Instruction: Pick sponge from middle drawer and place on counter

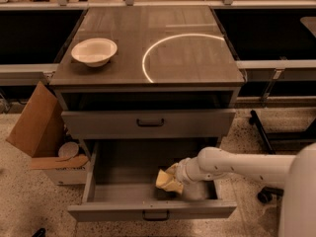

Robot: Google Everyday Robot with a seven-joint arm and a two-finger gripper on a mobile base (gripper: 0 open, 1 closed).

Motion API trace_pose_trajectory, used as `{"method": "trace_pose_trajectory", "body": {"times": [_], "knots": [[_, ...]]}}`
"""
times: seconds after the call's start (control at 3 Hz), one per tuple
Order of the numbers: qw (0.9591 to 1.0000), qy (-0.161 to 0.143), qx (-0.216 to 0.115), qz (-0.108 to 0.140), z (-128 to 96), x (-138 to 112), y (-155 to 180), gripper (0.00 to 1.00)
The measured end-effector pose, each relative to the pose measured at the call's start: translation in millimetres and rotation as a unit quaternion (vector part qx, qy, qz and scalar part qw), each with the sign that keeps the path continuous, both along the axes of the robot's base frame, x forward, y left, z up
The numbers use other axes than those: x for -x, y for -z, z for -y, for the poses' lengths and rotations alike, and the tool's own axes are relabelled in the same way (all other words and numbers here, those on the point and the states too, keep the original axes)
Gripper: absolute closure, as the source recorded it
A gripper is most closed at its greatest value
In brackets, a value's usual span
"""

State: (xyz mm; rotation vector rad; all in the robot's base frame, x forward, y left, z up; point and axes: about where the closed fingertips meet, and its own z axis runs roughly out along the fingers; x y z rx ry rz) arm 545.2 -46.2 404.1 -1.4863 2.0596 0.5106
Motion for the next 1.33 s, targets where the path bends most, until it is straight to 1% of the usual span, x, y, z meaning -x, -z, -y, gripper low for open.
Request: {"method": "trace_pose_trajectory", "body": {"times": [0.33, 0.67, 1.0, 1.33], "knots": [[0.9997, 0.014, -0.021, 0.004, 18.6, 8.2, -26.1, 1.0], [0.9991, 0.025, -0.034, 0.011, 32.2, 11.3, -51.1, 1.0], [0.997, 0.04, -0.065, 0.015, 40.2, 12.8, -73.4, 1.0], [0.997, 0.039, -0.065, 0.015, 40.2, 12.9, -73.5, 1.0]]}}
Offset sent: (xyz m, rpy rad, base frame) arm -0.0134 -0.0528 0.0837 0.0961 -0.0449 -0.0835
